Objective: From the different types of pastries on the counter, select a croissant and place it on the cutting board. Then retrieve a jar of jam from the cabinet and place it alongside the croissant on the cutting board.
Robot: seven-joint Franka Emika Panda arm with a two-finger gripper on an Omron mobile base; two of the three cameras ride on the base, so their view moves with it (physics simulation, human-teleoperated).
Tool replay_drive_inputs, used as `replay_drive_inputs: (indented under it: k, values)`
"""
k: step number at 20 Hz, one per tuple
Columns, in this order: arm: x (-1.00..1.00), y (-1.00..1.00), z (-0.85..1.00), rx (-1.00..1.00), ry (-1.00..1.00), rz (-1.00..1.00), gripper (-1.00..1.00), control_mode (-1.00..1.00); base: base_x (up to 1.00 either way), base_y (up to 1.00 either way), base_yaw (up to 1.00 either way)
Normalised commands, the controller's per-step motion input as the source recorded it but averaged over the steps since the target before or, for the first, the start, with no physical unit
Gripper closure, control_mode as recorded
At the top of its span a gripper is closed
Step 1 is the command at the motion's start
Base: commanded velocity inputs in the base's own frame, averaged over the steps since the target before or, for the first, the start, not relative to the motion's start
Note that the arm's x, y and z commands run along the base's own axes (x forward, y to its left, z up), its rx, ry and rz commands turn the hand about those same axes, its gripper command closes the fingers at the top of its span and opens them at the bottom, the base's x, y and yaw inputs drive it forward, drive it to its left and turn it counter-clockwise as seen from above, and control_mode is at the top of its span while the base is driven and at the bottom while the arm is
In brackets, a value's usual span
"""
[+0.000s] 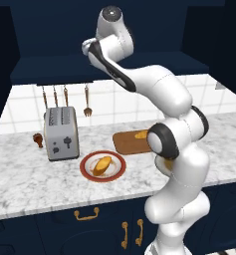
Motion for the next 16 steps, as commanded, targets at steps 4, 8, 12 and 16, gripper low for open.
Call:
replay_drive_inputs:
  k: [4, 8, 12, 16]
  values:
    - [0.01, 0.02, -0.13, 0.00, 0.05, 0.00, -1.00, -1.00, 0.00, 0.00, 0.00]
    - [0.00, 0.18, -0.31, 0.00, 0.07, 0.00, -1.00, -1.00, 0.00, 0.00, 0.00]
    - [0.08, 0.22, -0.12, 0.00, 0.05, 0.00, -1.00, -1.00, 0.00, 0.00, 0.00]
    - [0.34, 0.03, 0.00, 0.00, 0.02, -0.01, -1.00, -1.00, 0.00, 0.00, 0.00]
